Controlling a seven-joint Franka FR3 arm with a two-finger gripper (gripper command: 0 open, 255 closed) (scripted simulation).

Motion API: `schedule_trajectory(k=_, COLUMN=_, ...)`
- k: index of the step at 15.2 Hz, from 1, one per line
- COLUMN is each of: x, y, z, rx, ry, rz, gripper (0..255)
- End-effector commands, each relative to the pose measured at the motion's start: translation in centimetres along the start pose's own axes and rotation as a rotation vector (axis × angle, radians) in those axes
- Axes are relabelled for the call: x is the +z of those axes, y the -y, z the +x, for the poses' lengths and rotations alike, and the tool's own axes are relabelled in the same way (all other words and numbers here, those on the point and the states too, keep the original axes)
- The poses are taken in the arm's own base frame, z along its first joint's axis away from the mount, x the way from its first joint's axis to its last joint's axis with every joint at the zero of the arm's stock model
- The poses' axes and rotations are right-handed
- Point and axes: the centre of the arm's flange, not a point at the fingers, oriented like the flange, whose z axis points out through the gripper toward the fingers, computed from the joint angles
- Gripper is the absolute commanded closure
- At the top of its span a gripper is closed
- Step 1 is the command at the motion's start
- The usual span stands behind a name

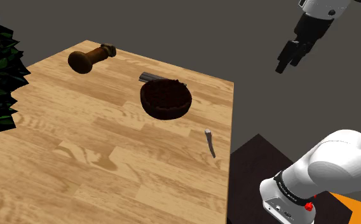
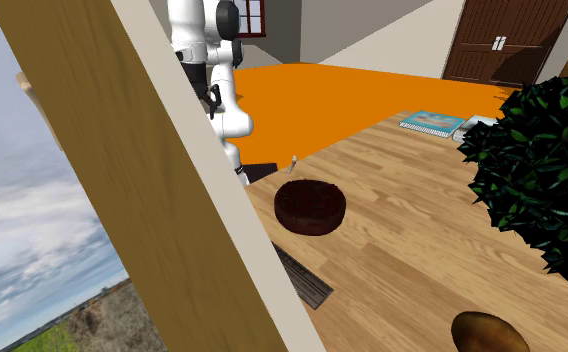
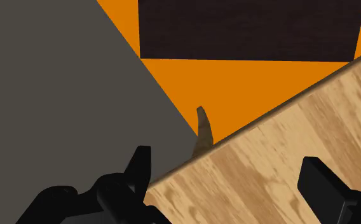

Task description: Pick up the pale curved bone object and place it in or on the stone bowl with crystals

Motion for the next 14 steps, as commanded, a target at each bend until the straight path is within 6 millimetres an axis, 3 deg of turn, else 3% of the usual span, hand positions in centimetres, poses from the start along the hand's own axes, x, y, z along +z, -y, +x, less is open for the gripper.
schedule_trajectory(k=1, x=0.0, y=0.0, z=0.0, rx=0.000, ry=0.000, rz=0.000, gripper=0)
schedule_trajectory(k=14, x=4.8, y=16.1, z=-1.4, rx=-0.011, ry=-0.049, rz=0.021, gripper=0)
